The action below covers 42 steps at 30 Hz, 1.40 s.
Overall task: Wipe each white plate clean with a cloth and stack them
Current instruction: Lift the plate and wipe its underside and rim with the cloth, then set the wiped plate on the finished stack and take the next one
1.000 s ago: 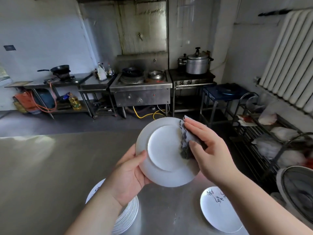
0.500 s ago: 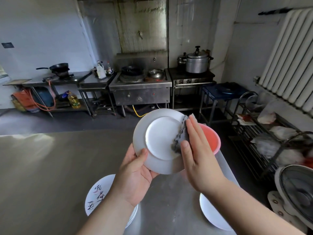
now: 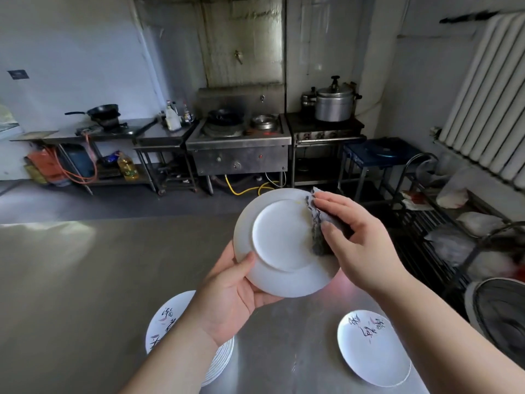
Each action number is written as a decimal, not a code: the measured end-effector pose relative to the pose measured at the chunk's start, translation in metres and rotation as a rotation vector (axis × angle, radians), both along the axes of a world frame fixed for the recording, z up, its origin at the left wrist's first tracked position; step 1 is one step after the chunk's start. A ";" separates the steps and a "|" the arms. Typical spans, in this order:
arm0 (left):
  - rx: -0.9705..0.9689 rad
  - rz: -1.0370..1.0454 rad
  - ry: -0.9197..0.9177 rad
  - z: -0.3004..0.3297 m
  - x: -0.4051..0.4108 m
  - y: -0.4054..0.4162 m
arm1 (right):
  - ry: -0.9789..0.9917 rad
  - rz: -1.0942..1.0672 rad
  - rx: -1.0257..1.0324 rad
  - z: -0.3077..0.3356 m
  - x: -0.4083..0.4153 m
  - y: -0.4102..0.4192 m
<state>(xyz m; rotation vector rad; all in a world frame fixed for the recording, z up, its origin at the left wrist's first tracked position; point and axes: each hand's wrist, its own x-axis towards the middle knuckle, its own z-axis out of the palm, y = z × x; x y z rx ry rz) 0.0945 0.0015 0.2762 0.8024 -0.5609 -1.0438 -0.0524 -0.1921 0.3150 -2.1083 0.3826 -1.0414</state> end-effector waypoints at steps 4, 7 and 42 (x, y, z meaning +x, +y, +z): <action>-0.056 0.053 0.054 -0.006 -0.009 -0.003 | -0.001 -0.073 -0.030 -0.048 -0.002 0.048; -0.083 0.145 0.082 -0.009 -0.015 -0.006 | 0.065 0.022 -0.129 -0.086 -0.005 0.090; 0.459 -0.141 0.055 -0.096 -0.070 -0.022 | 0.833 -0.051 0.630 -0.117 -0.122 -0.030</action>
